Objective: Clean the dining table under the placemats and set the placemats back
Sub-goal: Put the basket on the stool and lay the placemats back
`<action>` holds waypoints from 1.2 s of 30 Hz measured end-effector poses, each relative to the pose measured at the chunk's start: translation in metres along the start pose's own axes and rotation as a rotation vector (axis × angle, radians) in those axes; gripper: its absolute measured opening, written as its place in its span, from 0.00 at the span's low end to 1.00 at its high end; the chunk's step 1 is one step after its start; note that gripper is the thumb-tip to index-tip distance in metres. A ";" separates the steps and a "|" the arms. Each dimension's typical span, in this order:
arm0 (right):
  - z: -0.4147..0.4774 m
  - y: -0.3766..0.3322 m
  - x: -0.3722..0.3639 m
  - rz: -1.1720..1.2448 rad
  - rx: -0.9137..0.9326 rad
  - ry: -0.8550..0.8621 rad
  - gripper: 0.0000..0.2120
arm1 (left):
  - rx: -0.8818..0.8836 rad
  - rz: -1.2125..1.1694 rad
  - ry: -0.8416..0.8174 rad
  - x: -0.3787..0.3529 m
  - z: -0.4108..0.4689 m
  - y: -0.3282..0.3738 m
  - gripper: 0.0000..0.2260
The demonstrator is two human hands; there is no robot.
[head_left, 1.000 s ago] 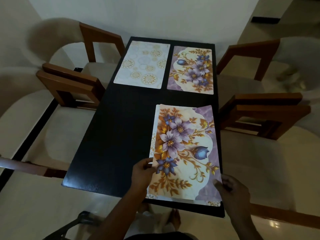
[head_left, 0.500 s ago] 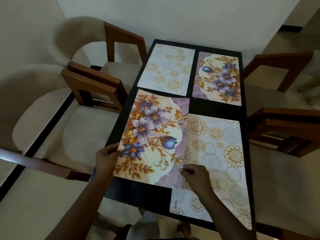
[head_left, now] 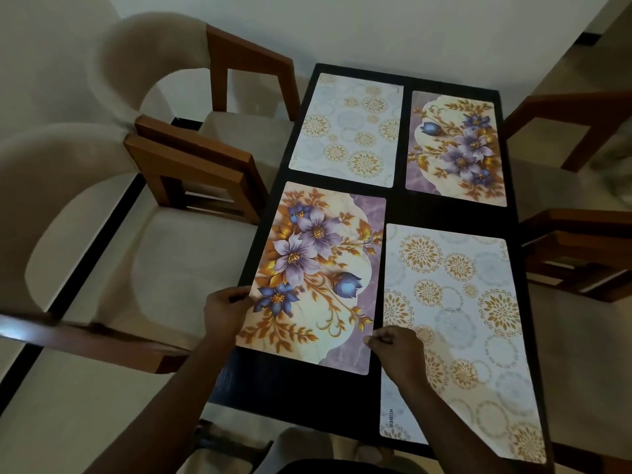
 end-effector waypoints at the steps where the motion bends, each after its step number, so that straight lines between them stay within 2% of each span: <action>1: 0.000 0.001 0.001 -0.004 -0.005 0.009 0.06 | -0.006 0.025 -0.018 -0.002 0.002 -0.002 0.09; 12: -0.004 0.006 -0.006 0.001 -0.034 0.048 0.05 | -0.046 0.179 0.005 0.002 0.021 -0.011 0.08; 26: 0.002 0.009 -0.010 -0.036 -0.046 -0.002 0.05 | -0.064 0.179 -0.017 0.002 0.023 -0.012 0.06; 36: 0.003 0.009 -0.013 -0.021 -0.048 -0.018 0.08 | 0.014 0.126 0.030 0.005 0.025 -0.017 0.05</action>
Point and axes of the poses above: each hand's wrist, its own z-axis towards the middle knuckle, its own x-axis out of the back of the hand, y = z × x, the point moved 8 cm from there along z, towards the middle knuckle, and after that the axes turned 7 degrees about -z, right-handed, at the moved point
